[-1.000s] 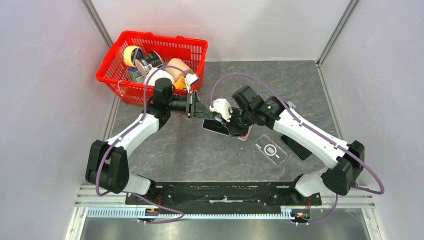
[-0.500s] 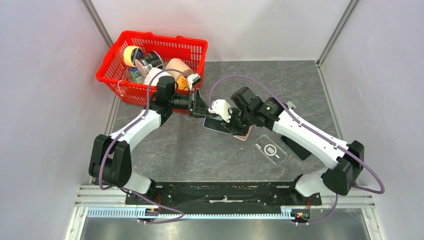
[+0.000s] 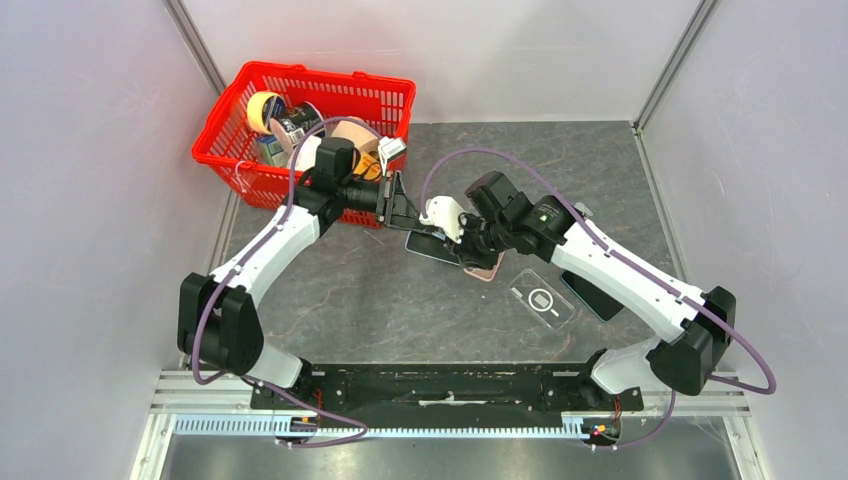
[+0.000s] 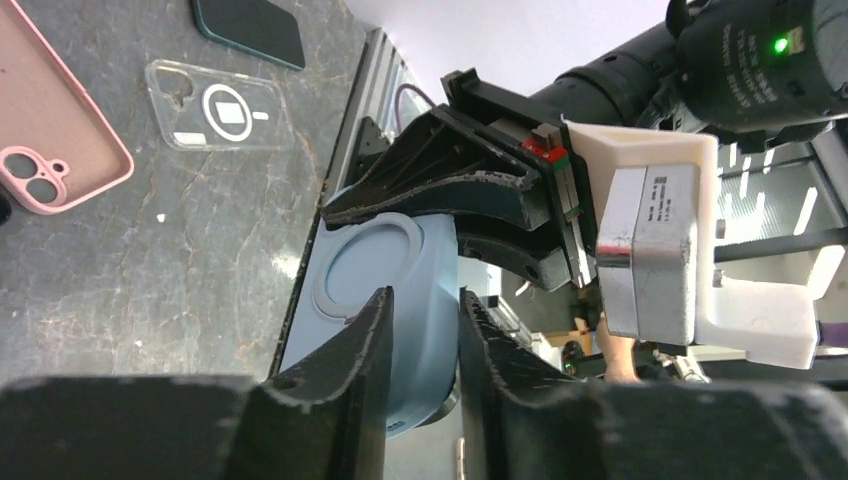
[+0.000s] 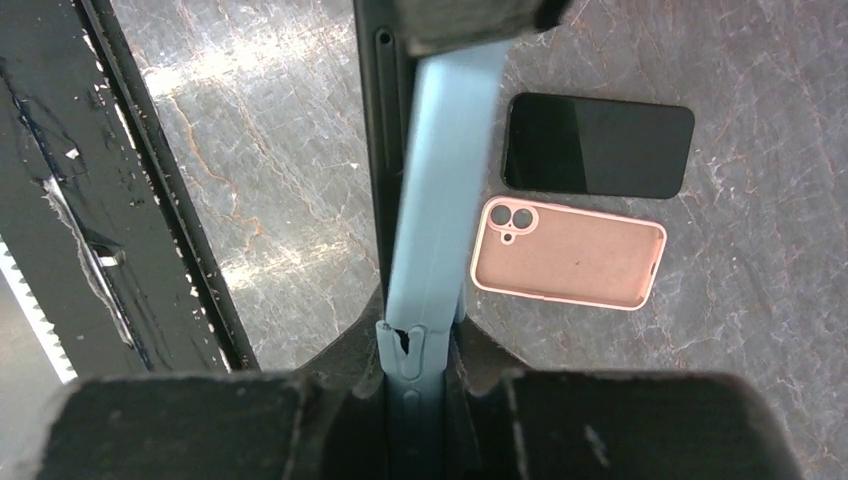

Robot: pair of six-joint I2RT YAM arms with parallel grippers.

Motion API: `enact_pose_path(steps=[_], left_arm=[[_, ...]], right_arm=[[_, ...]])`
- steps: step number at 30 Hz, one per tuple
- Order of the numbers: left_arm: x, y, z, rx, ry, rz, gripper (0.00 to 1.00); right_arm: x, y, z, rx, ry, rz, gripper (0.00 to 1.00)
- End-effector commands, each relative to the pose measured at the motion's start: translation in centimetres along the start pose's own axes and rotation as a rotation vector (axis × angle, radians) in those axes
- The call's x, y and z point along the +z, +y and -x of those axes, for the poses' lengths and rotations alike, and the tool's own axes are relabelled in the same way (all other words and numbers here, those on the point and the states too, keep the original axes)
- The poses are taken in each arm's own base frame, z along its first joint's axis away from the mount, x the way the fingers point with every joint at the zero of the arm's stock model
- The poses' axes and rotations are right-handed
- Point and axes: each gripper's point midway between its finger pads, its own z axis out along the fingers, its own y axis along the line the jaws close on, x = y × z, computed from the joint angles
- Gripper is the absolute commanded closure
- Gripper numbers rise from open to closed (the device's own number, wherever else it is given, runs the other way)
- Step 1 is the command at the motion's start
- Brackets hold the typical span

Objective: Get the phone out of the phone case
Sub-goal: Remove the phone case from the phone.

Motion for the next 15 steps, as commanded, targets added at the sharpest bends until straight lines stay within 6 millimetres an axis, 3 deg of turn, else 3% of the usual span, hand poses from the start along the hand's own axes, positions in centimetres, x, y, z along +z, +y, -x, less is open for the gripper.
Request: enact_pose_path(steps=[1, 3, 6, 7, 11, 15], left_arm=[[-0.5, 1.8, -1.9, 0.084, 0.061, 0.111, 0.61], [-0.9, 0.9, -2.3, 0.152, 0.095, 0.085, 0.48], [-1.7, -0.4, -3.2, 0.245, 0.149, 0.063, 0.21], [-2.0, -0.7, -3.4, 0.278, 0.167, 0.059, 0.17], [-3.1, -1.3, -4.8, 0.407, 0.233, 0.069, 0.15], [-4.0, -0.6, -6.3, 0.557, 0.279, 0.098, 0.14]], right_arm=[[-3.0, -1.6, 6.3, -0.086, -0.262, -0.072, 1.0], [-2.9, -1.3, 5.8, -0.077, -0.252, -0.043, 1.0], [-2.9, -1.2, 5.3, -0.052, -0.243, -0.007, 1.0], [-2.9, -1.1, 5.1, -0.042, -0.245, 0.006, 1.0], [-3.2, -0.6, 4.9, -0.01, -0.255, 0.067, 1.0], [-3.6, 0.4, 4.9, 0.021, -0.276, 0.159, 1.0]])
